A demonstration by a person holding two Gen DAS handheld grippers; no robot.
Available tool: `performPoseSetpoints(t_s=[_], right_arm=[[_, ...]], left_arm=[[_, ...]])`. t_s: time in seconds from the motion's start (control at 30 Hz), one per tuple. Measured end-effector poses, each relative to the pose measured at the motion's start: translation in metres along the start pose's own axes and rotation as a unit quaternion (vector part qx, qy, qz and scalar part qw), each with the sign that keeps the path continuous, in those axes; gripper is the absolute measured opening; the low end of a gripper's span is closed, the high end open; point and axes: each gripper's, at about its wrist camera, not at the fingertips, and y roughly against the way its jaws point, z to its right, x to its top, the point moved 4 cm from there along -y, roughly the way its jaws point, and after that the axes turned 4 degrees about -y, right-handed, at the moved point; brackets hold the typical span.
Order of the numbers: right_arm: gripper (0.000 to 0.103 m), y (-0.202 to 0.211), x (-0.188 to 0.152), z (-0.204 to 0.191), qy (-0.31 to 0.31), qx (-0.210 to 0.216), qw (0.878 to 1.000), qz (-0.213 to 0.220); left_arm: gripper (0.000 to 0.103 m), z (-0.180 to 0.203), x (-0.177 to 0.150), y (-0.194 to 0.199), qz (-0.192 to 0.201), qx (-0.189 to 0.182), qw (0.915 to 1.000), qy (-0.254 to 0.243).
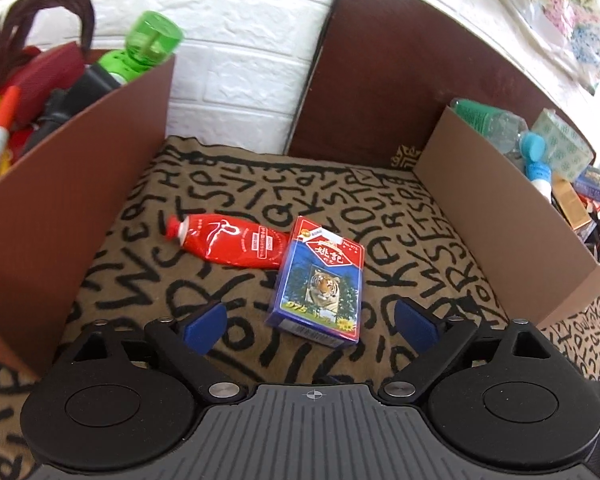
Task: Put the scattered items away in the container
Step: 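Close the right gripper on the tiger playing card box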
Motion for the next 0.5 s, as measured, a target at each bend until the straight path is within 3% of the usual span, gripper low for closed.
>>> performPoseSetpoints(t_s=[0.07, 0.17, 0.27, 0.5], right_arm=[[0.098, -0.003, 0.003, 0.000, 0.013, -0.006, 1.000, 0.002], [0.092, -0.008, 0.007, -0.001, 0.030, -0.007, 1.000, 0.003], [0.092, -0.014, 0.011, -0.002, 0.039, -0.002, 0.999, 0.001], [0.079, -0.028, 0.014, -0.004, 0.055, 0.016, 0.998, -0.017]], left_arm=[[0.093, -0.002, 0.002, -0.005, -0.005, -0.006, 1.0000, -0.001], [0.082, -0.005, 0.005, -0.012, -0.017, -0.014, 0.9997, 0.004], [0.082, -0.007, 0.007, -0.016, -0.021, -0.019, 0.9996, 0.006], [0.069, -0.006, 0.013, -0.029, -0.037, -0.032, 0.9988, 0.000]])
